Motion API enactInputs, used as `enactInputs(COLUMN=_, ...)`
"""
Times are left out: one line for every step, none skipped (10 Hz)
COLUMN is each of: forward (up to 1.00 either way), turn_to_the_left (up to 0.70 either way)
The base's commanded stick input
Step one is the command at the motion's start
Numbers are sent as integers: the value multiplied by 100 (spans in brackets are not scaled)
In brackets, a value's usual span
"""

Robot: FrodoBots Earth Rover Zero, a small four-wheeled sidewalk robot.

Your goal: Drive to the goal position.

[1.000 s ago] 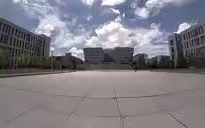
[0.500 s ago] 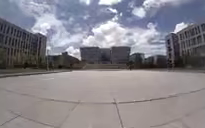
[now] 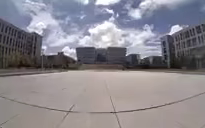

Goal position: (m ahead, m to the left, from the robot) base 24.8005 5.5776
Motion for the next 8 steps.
enactInputs(forward=70, turn_to_the_left=15)
enactInputs(forward=70, turn_to_the_left=14)
enactInputs(forward=70, turn_to_the_left=14)
enactInputs(forward=70, turn_to_the_left=14)
enactInputs(forward=70, turn_to_the_left=15)
enactInputs(forward=70, turn_to_the_left=14)
enactInputs(forward=70, turn_to_the_left=15)
enactInputs(forward=70, turn_to_the_left=15)
